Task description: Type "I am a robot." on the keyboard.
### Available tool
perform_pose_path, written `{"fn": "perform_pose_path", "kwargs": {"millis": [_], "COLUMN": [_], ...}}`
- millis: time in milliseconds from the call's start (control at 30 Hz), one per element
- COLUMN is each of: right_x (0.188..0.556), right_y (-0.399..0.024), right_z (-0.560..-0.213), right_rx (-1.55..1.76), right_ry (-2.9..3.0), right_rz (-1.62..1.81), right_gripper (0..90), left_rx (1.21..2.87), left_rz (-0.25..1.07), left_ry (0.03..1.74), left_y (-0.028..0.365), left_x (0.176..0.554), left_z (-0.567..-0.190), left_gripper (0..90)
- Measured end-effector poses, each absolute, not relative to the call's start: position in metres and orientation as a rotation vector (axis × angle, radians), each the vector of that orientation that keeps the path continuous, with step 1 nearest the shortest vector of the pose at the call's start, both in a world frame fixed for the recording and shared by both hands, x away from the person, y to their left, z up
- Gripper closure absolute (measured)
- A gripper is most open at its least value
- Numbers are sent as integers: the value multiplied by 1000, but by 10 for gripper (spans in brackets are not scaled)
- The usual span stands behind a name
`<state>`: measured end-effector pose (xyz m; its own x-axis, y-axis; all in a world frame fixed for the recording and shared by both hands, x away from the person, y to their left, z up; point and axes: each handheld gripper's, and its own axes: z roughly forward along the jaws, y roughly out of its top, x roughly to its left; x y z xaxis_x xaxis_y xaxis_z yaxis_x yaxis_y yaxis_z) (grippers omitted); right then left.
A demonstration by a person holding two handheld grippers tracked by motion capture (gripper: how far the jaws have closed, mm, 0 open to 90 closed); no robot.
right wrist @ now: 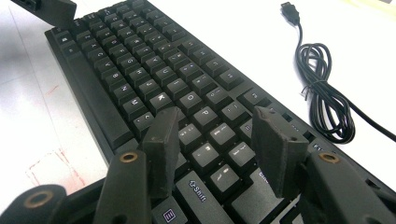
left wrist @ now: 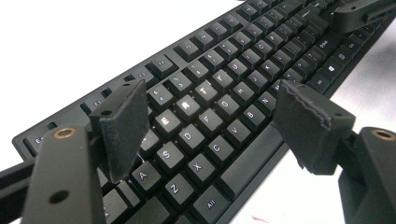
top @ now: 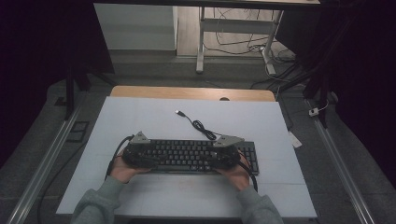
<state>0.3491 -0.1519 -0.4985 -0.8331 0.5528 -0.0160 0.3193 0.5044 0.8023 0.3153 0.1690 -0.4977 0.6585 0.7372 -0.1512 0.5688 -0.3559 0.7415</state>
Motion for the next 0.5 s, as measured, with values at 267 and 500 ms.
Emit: {"fn": "perform_pose_path", "kwargs": {"millis": [267, 500], "right_x": [349, 350], "right_y": [-151, -148], "right_z": [-497, -494], "right_rx": [732, 738], "right_ry": [2475, 2470], "right_rz": [1245, 1260], "right_gripper": [519, 522], "left_rx": [2065, 2067], "left_rz": [263, 260], "left_ry": [1013, 1021], "left_y": [169, 168], "left_x": [316, 316], "left_z": [-498, -498], "left_gripper": [255, 234]}}
